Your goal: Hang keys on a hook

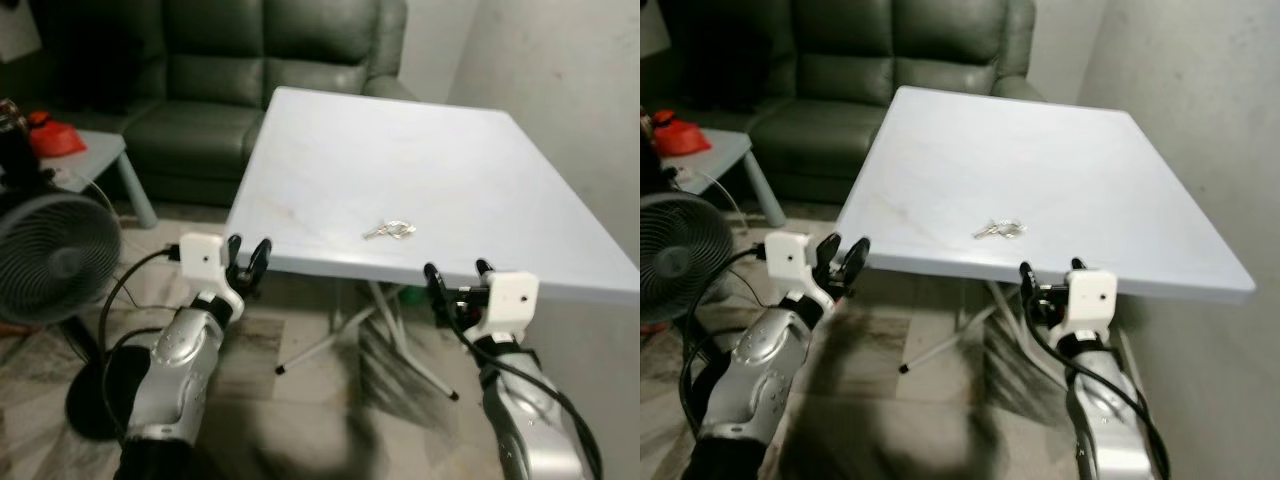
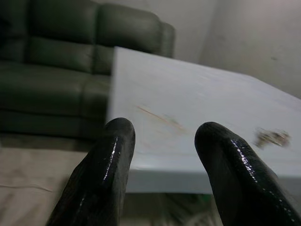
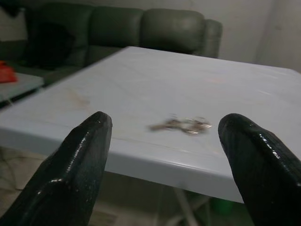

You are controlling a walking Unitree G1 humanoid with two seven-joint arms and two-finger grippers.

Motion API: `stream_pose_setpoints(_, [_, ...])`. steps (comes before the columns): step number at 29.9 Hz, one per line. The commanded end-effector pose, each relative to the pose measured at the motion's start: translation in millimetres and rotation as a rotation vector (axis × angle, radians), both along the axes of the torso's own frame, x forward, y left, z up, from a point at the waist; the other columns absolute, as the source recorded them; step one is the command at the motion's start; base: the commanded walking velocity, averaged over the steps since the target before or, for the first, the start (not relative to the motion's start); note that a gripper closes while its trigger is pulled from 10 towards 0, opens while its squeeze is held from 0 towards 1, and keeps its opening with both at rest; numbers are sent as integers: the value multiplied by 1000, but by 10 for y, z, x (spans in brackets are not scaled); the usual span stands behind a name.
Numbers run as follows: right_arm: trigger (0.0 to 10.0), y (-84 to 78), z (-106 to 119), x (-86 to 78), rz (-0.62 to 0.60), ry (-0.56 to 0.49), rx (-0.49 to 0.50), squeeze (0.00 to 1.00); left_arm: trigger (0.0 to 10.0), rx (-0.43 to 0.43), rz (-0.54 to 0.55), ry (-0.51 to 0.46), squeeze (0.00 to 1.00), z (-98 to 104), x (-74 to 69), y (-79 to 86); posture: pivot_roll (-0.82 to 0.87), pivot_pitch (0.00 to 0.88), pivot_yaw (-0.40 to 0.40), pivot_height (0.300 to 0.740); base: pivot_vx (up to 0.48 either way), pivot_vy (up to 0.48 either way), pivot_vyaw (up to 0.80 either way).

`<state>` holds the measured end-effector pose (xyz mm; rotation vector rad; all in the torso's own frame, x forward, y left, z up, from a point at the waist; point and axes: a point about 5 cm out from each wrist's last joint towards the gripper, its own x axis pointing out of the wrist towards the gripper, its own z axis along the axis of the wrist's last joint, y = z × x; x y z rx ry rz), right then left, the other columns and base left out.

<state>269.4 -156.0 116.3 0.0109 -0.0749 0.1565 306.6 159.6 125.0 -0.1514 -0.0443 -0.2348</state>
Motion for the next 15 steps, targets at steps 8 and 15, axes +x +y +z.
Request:
stream_pose_setpoints(8, [10000,-95,37,-10,-22,-10,-18,0,10000,13,-27,-13,0,24,5,-133,-113,0,-53,724,0,300,0])
stream_pose_setpoints(15, [10000,-66,46,-17,1,-20,-24,0,10000,5,-57,-4,0,25,-5,-186,-112,0,-54,724,0,0,0])
